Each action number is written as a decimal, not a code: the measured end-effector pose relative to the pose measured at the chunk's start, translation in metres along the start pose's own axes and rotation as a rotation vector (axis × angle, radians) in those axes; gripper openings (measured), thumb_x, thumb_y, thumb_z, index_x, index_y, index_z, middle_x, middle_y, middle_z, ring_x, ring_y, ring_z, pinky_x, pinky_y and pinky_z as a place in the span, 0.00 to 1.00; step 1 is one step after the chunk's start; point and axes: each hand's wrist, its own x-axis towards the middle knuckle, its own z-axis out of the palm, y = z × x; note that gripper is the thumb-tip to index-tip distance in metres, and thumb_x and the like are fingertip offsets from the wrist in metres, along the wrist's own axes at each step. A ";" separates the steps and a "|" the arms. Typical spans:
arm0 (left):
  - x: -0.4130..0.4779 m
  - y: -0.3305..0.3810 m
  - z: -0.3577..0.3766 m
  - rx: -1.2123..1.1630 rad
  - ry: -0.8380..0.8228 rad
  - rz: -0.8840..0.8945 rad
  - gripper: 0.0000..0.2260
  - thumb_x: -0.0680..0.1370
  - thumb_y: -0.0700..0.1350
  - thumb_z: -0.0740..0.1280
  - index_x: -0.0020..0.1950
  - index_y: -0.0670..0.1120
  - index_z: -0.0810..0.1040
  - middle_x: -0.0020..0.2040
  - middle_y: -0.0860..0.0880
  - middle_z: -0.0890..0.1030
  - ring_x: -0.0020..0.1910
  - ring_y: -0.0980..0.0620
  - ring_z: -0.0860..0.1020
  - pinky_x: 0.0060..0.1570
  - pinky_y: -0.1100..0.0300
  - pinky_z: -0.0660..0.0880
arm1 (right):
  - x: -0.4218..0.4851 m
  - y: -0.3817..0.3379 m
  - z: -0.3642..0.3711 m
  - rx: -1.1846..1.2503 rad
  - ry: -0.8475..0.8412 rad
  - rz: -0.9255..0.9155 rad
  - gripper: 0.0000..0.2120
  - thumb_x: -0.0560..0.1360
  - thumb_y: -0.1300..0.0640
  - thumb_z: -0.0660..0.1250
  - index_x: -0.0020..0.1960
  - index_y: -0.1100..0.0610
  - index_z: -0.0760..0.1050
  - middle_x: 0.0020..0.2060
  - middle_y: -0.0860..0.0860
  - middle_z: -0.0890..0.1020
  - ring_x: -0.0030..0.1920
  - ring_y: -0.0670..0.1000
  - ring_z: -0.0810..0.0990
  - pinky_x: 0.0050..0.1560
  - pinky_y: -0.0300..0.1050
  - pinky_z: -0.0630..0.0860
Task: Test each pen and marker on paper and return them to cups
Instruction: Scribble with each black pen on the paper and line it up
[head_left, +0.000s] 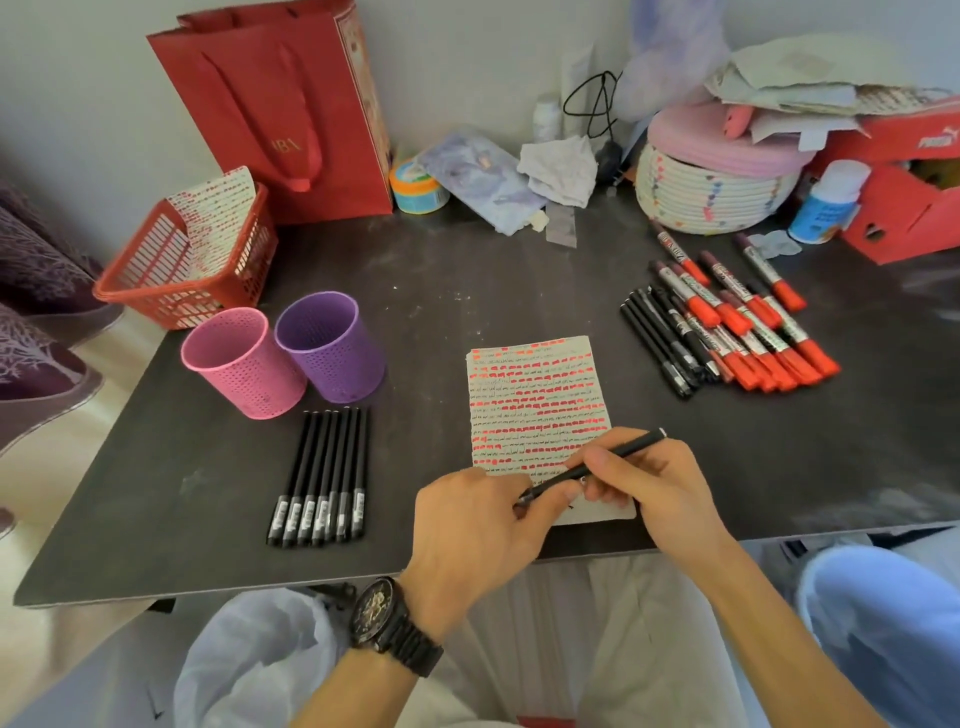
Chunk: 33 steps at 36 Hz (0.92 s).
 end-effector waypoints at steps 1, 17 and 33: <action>0.001 0.000 -0.002 0.016 0.026 0.008 0.28 0.78 0.71 0.53 0.27 0.53 0.57 0.22 0.57 0.57 0.21 0.56 0.61 0.23 0.66 0.49 | 0.000 0.001 0.000 0.001 0.002 -0.008 0.08 0.76 0.56 0.68 0.43 0.55 0.86 0.30 0.53 0.82 0.32 0.48 0.78 0.33 0.37 0.72; -0.016 -0.043 -0.011 -0.273 -0.129 -0.001 0.24 0.74 0.60 0.65 0.68 0.53 0.70 0.54 0.67 0.71 0.53 0.65 0.71 0.62 0.57 0.73 | -0.001 -0.008 0.005 0.262 0.327 -0.013 0.15 0.85 0.60 0.58 0.43 0.52 0.78 0.33 0.58 0.83 0.26 0.54 0.75 0.28 0.42 0.71; -0.023 -0.041 0.009 -0.296 -0.072 -0.055 0.27 0.74 0.57 0.68 0.70 0.50 0.70 0.50 0.63 0.68 0.50 0.64 0.69 0.69 0.54 0.69 | 0.007 0.001 0.043 -0.170 0.280 -0.045 0.14 0.77 0.53 0.73 0.40 0.61 0.76 0.28 0.54 0.80 0.26 0.50 0.78 0.28 0.42 0.75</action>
